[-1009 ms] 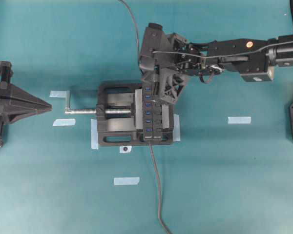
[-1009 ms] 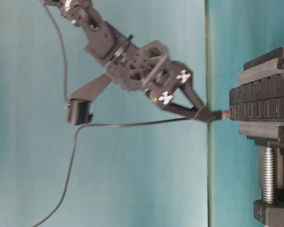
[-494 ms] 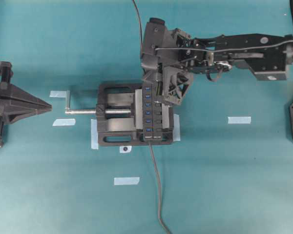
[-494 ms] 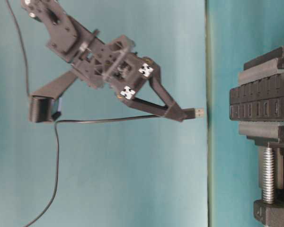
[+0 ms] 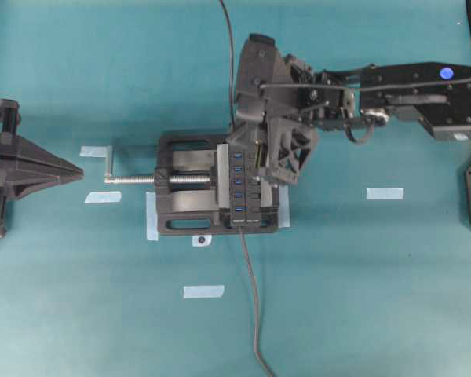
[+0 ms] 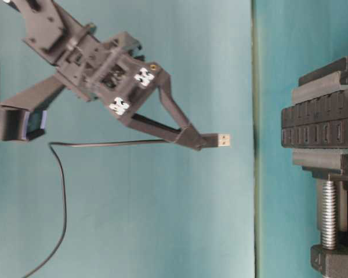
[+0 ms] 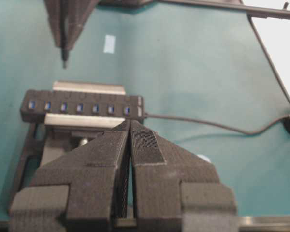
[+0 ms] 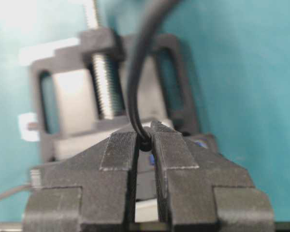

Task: Insert the USB into the second port from the front of the fixed hub.
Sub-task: 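Pull the USB plug out of the rear hub port with the right gripper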

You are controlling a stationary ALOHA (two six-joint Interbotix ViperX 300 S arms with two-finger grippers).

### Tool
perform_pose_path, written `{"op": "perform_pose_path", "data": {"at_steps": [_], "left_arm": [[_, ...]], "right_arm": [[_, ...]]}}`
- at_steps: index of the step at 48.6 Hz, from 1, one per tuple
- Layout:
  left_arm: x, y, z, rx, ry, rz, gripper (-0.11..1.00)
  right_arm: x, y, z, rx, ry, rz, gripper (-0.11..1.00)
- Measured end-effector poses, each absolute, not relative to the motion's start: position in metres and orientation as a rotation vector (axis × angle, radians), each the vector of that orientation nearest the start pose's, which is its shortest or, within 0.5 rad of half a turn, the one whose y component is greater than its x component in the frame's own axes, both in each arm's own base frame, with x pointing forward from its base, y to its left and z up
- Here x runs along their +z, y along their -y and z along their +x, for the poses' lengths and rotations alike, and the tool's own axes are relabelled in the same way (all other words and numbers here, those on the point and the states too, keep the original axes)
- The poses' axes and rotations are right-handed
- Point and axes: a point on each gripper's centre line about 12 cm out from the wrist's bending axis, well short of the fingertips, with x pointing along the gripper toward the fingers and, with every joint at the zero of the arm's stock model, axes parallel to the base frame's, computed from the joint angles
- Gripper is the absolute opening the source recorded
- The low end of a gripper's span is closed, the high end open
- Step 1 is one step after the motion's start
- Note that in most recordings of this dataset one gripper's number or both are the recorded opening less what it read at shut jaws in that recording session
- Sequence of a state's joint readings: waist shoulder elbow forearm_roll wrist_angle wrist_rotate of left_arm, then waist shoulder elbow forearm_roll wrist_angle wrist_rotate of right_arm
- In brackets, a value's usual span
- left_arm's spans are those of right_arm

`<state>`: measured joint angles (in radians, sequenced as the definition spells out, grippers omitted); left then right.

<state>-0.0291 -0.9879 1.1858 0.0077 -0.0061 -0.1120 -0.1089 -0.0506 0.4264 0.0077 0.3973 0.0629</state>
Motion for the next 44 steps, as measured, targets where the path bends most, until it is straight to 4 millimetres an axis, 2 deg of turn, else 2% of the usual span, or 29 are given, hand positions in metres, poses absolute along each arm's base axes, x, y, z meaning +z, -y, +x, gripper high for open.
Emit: {"op": "perform_pose_path", "data": {"at_steps": [30,44], "left_arm": [[0.26,0.006,0.19,-0.019,-0.184,-0.103,0.0],[0.26,0.006,0.19,-0.019,-0.185,-0.104,0.0]], "right_arm": [[0.237,0.026,0.406,-0.097,-0.768,0.122,0.07],[0.222,0.015,0.404,-0.086,-0.768,0.145,0.07]]}}
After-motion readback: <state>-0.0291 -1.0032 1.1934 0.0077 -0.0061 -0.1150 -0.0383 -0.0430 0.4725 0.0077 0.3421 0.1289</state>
